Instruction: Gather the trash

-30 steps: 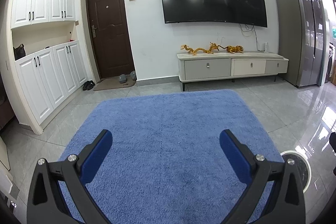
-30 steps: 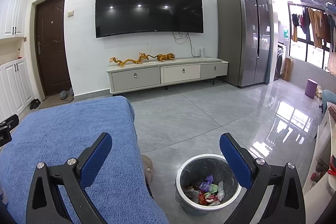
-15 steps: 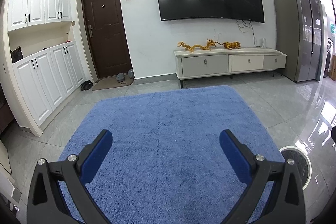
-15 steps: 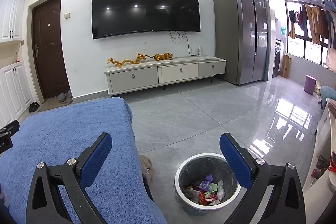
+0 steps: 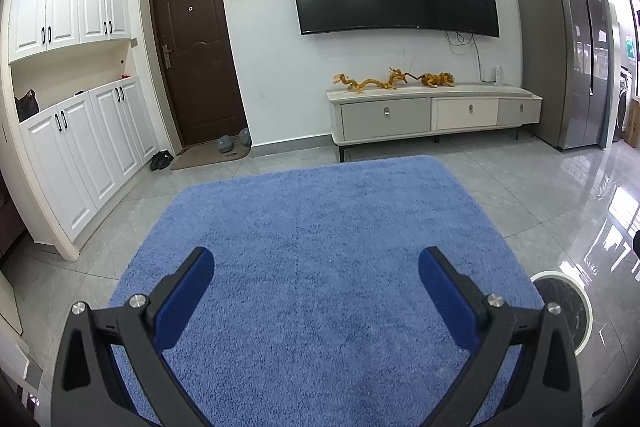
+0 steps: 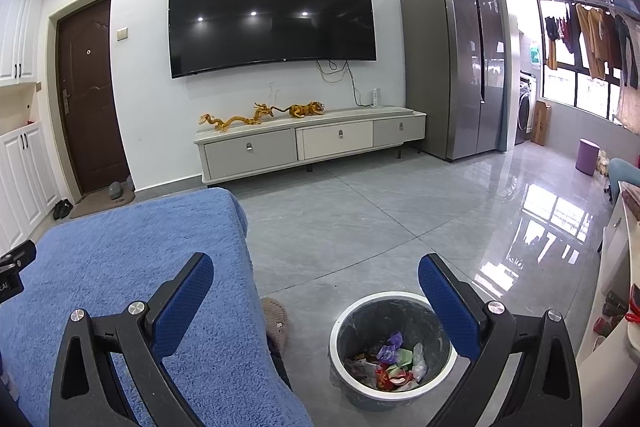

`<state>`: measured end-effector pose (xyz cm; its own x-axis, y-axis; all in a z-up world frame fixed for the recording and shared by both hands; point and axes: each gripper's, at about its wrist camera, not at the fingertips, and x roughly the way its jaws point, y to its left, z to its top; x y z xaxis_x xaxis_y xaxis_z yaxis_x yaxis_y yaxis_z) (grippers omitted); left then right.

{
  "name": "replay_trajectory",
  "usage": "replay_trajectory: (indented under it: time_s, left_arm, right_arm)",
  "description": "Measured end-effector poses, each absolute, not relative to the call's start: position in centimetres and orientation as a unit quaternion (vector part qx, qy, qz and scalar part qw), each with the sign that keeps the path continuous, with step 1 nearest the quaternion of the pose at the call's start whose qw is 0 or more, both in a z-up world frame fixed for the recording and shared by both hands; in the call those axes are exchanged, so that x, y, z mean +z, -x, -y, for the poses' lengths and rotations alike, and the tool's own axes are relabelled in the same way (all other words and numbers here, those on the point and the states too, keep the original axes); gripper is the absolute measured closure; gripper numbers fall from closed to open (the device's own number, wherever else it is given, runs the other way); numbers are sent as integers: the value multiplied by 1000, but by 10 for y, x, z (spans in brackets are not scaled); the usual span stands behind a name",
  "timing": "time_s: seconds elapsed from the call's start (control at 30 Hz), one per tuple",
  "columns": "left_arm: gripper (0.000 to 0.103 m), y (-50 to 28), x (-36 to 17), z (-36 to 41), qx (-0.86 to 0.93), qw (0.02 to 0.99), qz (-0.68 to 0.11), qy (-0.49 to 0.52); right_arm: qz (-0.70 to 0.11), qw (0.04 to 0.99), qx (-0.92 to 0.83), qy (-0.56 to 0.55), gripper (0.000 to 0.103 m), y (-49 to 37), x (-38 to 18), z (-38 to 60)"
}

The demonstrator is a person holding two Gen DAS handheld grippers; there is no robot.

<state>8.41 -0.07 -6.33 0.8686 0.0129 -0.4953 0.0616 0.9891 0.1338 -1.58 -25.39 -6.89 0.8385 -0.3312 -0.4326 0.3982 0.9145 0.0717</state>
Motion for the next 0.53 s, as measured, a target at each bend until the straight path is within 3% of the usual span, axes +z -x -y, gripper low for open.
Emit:
replay_trajectory:
  time_s: [0.53]
  left_arm:
    - [0,-85,-68,1,-27,962,-264,-70]
  right_arm:
    - [-220,954,-190,-76,0,13,-74,250]
